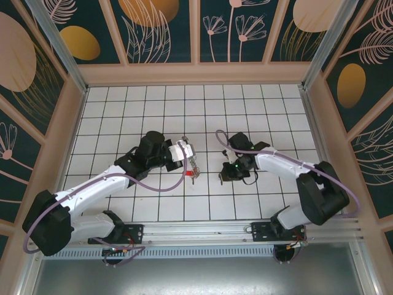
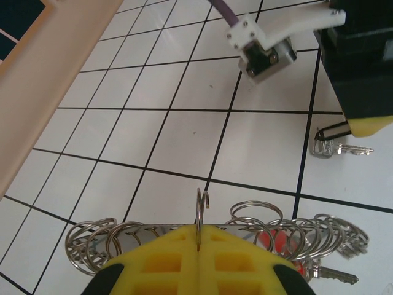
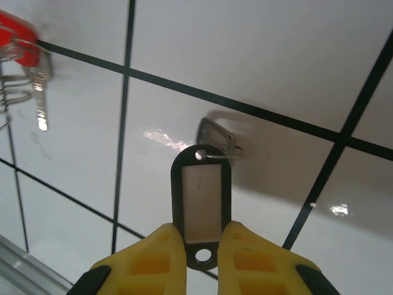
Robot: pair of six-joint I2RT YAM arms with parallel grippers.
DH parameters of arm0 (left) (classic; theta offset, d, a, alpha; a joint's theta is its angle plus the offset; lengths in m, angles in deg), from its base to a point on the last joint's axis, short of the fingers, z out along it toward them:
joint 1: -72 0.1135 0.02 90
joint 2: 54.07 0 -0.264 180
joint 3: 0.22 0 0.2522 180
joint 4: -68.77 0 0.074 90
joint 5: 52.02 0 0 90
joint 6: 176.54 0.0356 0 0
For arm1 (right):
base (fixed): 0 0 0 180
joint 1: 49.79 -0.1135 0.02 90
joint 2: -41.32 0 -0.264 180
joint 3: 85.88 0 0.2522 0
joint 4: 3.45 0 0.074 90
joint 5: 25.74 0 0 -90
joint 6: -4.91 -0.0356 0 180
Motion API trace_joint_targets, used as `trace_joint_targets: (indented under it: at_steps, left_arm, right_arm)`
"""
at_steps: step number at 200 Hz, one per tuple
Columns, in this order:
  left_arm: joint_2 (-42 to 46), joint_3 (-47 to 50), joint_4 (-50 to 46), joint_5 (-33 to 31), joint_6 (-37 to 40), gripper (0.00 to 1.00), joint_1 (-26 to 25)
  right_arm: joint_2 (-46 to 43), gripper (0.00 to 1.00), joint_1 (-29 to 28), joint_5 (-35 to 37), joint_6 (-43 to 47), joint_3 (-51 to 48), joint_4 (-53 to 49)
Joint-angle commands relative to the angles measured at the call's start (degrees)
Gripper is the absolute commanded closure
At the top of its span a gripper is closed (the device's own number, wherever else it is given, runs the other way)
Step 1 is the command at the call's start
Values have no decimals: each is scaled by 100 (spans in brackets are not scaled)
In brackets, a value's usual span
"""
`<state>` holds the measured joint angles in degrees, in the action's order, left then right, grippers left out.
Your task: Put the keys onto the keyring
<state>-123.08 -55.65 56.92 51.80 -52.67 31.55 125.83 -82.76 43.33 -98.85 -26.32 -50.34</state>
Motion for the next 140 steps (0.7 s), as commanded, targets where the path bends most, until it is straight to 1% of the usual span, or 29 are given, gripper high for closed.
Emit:
trace_joint_targets:
  at_steps: [1, 15, 42, 83, 91, 116, 140]
  left_arm:
    - [134, 14, 193, 15, -49, 100, 54]
    - [134, 17, 187, 11, -47, 100, 70]
    - [143, 16, 195, -26, -46, 100, 81]
    - [127, 23, 187, -42, -38, 100, 81]
    - [121, 14, 187, -33, -38, 100, 89]
    - [103, 10, 178, -2, -30, 100, 95]
    - [99, 1, 169, 23, -30, 100, 99]
  right_arm:
    - [165, 89, -8, -179, 184, 37, 157]
    - [179, 87, -1, -193, 215, 157, 159]
    - [245, 82, 122, -186, 228, 271, 119]
    - [73, 78, 133, 237, 28, 265, -170]
    - [-23, 75, 132, 219, 24, 248, -228]
    - [-268, 75, 126, 30, 56, 157, -363]
    - [-323, 67, 89, 13, 21, 75, -392]
